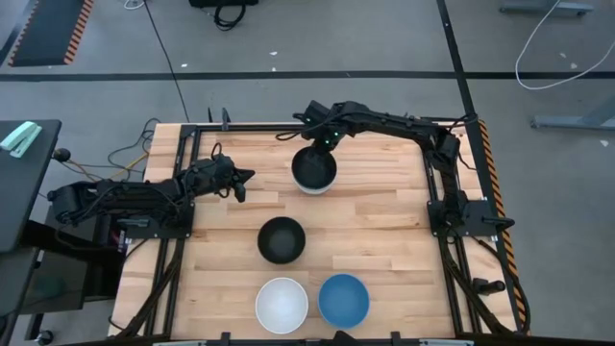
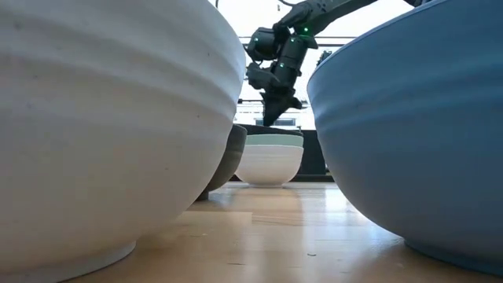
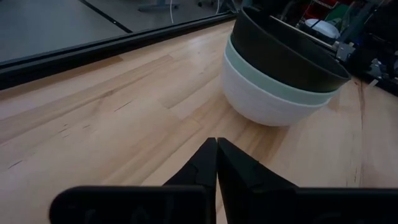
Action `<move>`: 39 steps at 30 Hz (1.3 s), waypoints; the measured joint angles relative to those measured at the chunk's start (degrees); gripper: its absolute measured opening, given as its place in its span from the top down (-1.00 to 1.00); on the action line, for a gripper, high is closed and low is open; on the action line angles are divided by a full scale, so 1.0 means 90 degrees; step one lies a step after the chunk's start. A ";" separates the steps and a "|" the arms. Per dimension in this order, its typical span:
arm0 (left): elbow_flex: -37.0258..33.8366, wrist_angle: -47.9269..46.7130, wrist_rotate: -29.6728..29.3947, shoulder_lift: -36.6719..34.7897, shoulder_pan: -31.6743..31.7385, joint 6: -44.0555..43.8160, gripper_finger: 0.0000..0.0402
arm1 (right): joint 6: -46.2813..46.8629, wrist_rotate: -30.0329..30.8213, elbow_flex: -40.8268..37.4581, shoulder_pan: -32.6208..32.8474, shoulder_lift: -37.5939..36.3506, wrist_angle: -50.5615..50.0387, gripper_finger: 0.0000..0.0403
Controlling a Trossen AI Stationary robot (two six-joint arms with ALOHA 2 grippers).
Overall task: Nest bowls inside each other
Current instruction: Stack the right black bowl on top of the light green bowl
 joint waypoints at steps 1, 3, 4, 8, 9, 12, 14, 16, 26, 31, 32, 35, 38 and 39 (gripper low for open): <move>0.0000 0.0000 0.0000 0.0000 0.0000 -0.0001 0.92 | -0.0015 -0.0109 0.0004 0.0000 0.0000 0.0180 1.00; 0.0000 0.0000 0.0000 0.0000 0.0000 -0.0003 0.91 | -0.0029 -0.0201 0.0011 -0.0012 0.0000 0.0415 1.00; 0.0000 0.0000 0.0000 0.0000 0.0000 -0.0005 0.90 | -0.0051 -0.0207 0.0011 -0.0012 0.0000 0.0455 1.00; 0.0000 0.0000 0.0000 0.0000 0.0000 -0.0005 0.88 | -0.0143 -0.0209 0.0011 -0.0015 0.0000 0.0505 1.00; -0.0002 0.0006 0.0000 0.0000 0.0000 -0.0005 0.88 | -0.0177 -0.0211 0.0011 -0.0015 0.0000 0.0538 1.00; -0.0002 0.0058 0.0000 0.0000 0.0000 -0.0005 0.91 | -0.0268 -0.0213 0.0011 -0.0010 0.0000 0.0823 1.00; -0.0002 0.0070 0.0000 0.0000 0.0000 -0.0005 0.92 | -0.0334 -0.0249 0.0011 0.0012 0.0000 0.1148 1.00; -0.0002 0.0070 -0.0002 0.0000 0.0000 -0.0024 0.93 | -0.0345 -0.0428 0.0011 0.0036 0.0000 0.1407 1.00; -0.0002 0.0070 -0.0001 0.0000 0.0000 -0.0117 0.86 | -0.0384 -0.0519 -0.0337 0.0103 0.0177 0.1751 1.00; -0.0002 0.0061 -0.0002 0.0000 0.0000 -0.0112 0.90 | -0.0394 -0.0522 -0.0436 0.0102 0.0175 0.2011 1.00; -0.0002 0.0058 -0.0002 0.0000 0.0000 -0.0109 0.90 | -0.0394 -0.0520 -0.0436 0.0100 0.0175 0.2002 1.00; -0.0002 0.0061 -0.0002 0.0000 0.0002 -0.0109 0.92 | -0.0399 -0.0520 -0.0533 0.0111 0.0175 0.2021 1.00; -0.0002 0.0061 -0.0002 0.0000 0.0000 -0.0108 0.91 | -0.0391 -0.0522 -0.0639 0.0121 0.0175 0.2039 1.00; -0.0002 0.0061 -0.0002 0.0000 0.0000 -0.0109 0.90 | -0.0386 -0.0525 -0.0658 0.0121 0.0175 0.2048 1.00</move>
